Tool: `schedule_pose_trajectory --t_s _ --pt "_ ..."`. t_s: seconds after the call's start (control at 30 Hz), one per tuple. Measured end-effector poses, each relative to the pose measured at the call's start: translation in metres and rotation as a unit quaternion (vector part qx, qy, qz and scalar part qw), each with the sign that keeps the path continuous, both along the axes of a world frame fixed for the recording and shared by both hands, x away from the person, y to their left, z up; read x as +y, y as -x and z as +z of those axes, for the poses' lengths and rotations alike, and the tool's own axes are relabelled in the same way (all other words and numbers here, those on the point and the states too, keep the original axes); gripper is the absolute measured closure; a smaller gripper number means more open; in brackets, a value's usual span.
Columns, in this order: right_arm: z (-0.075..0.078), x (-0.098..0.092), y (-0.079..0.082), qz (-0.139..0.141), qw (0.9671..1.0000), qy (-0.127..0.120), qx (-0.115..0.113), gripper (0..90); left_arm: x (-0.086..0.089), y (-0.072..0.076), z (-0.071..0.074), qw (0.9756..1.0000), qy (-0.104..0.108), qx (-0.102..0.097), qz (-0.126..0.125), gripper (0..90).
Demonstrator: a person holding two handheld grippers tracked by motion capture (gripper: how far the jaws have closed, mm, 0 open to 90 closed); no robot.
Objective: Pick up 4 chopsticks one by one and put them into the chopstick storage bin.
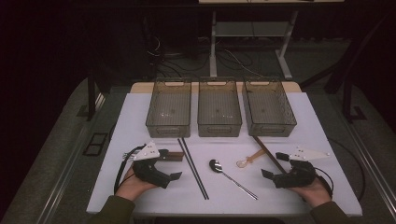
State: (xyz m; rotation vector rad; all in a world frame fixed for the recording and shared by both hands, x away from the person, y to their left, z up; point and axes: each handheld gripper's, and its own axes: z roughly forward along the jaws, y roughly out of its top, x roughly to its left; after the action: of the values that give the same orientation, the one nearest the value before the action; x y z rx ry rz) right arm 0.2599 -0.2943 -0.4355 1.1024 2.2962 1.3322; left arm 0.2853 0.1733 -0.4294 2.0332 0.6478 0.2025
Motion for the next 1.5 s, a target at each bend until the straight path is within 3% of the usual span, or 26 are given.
schedule_pose_trajectory --t_s 0.33,0.73,0.93,1.0,1.23,1.43,1.5 --pt "0.0 0.0 0.0 0.002 1.0 -0.001 0.002 9.4 -0.005 0.001 0.0 0.9999 -0.002 0.012 -0.001 3.1" --pt "0.001 0.001 0.0 0.001 1.0 -0.002 -0.002 9.4 -0.021 0.005 -0.002 0.9995 0.007 0.024 -0.021 17.4" --pt "0.001 0.001 0.0 0.003 1.0 0.0 -0.002 9.4 -0.029 0.005 -0.002 0.9988 0.0 0.026 -0.041 29.3" --pt "0.001 0.001 0.0 0.003 1.0 0.0 -0.002 9.4 -0.035 0.007 -0.002 0.9983 0.0 0.023 -0.053 38.2" --pt "0.001 0.001 0.0 0.002 1.0 0.002 -0.003 9.4 -0.047 0.009 -0.002 0.998 -0.014 0.017 -0.06 60.6" --pt "0.001 0.002 0.0 0.002 1.0 0.001 -0.001 9.4 -0.059 0.011 -0.003 0.9972 -0.024 0.022 -0.067 80.9" --pt "0.001 0.002 0.0 0.003 1.0 0.002 -0.001 9.4 -0.063 0.012 -0.004 0.9965 -0.029 0.029 -0.074 83.8"
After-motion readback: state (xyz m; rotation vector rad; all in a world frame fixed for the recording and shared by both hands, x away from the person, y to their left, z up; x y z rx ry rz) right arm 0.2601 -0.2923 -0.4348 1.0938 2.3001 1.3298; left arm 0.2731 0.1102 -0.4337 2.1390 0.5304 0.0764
